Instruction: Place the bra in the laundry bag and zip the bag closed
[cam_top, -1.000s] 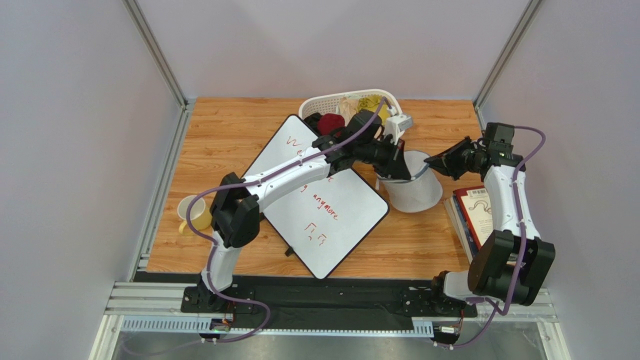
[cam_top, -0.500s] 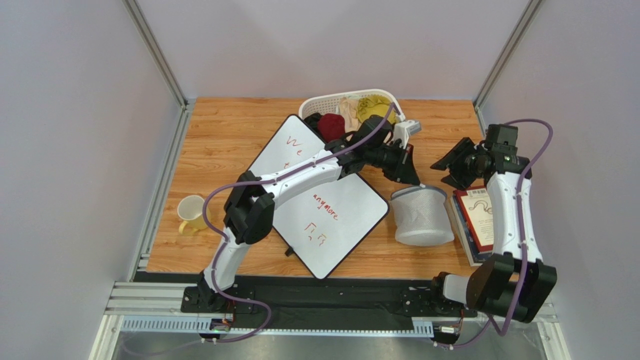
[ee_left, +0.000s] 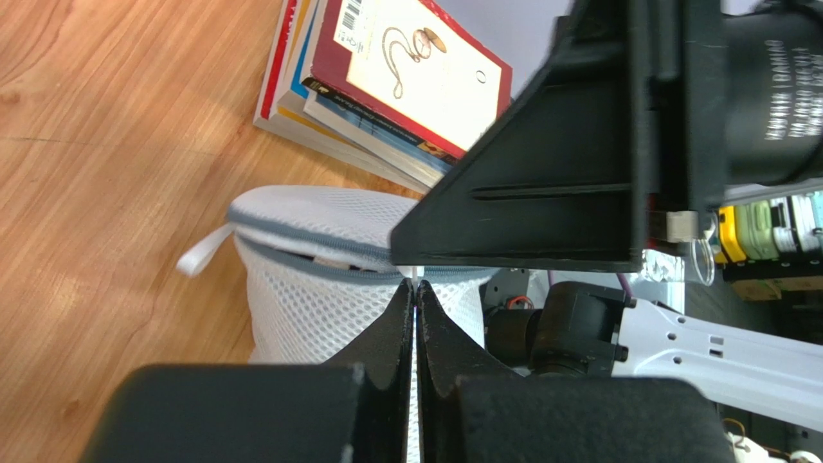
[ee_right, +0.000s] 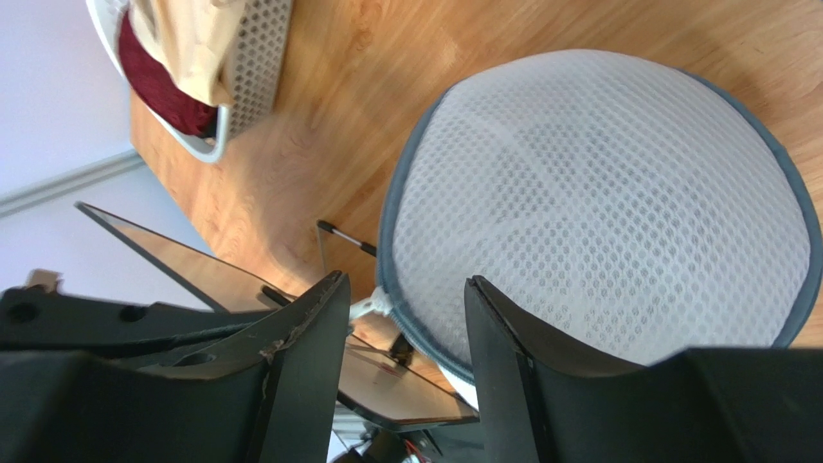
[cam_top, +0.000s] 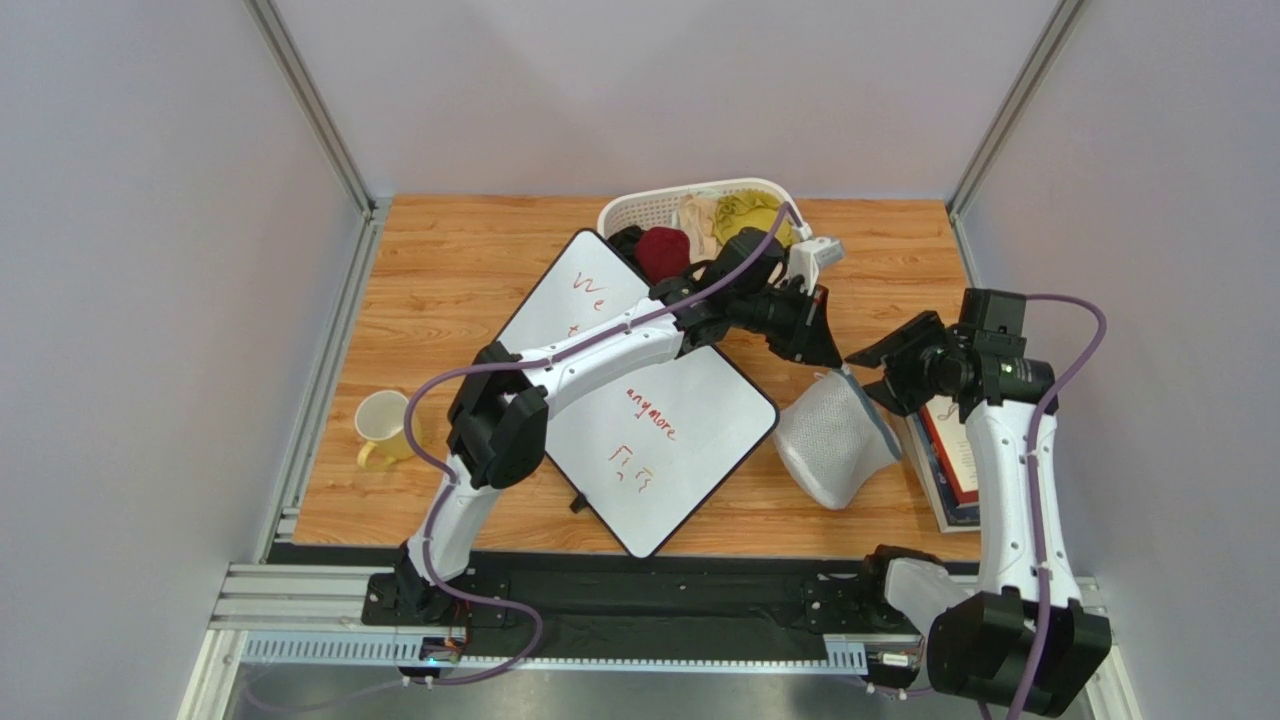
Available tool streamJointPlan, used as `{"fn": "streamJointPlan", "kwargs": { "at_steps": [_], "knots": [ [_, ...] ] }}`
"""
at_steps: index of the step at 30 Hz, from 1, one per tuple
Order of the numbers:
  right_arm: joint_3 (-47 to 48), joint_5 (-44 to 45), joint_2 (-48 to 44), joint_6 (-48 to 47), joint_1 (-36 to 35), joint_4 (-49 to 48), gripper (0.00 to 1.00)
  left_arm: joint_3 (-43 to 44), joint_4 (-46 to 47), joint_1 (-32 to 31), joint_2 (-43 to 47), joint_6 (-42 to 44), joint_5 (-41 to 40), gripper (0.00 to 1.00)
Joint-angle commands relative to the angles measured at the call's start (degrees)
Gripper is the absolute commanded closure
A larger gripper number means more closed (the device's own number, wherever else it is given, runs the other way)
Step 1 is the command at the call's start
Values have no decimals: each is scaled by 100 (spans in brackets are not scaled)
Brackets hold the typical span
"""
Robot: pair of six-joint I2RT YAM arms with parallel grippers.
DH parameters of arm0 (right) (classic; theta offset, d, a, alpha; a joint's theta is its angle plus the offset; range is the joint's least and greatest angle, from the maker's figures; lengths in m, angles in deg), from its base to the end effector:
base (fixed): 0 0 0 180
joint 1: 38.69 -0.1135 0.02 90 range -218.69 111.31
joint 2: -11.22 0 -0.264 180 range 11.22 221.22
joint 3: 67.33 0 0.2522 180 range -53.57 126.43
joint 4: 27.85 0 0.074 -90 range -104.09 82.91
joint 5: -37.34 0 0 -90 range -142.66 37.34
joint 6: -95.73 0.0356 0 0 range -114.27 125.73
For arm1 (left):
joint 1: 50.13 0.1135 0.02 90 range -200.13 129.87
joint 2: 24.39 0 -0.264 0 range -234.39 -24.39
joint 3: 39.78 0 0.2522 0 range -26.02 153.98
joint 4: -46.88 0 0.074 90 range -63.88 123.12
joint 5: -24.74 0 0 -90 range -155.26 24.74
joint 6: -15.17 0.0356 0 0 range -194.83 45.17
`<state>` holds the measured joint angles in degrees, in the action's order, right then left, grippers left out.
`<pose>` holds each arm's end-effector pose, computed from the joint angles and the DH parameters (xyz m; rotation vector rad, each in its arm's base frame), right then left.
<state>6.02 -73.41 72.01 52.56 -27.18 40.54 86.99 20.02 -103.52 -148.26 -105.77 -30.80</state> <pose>0.1961 -0.0271 0.3100 1.1378 2.3381 0.6950 0.2900 -0.4242 0.3035 0.8695 2.0867 -1.4762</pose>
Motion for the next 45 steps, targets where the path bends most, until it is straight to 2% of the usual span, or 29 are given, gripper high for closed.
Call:
{"fn": "streamJointPlan", "kwargs": {
  "at_steps": [1,6,14,22,27,35,40,45],
  "knots": [
    [341,528,-542,450,-8,-41,48,151,10,-5,197,79,8,100],
    [799,521,-665,362,-8,425,48,54,10,-5,276,114,-18,100],
    [-25,-560,-1359,1249,-244,461,50,10,-69,4,399,202,-150,100],
    [-826,-500,-1606,1048,-553,267,59,2,-131,21,487,194,-194,100],
    [-950,-202,-1255,811,-553,31,59,-235,-61,21,698,202,-211,100],
    [-89,466,-456,99,-553,-286,59,-885,78,30,1154,299,-264,100],
    [87,-138,116,28,-553,-383,57,-1176,343,21,1155,71,-159,100],
    [158,-25,-111,291,-553,-444,51,-1185,423,12,1146,35,-123,100]
  ]
}}
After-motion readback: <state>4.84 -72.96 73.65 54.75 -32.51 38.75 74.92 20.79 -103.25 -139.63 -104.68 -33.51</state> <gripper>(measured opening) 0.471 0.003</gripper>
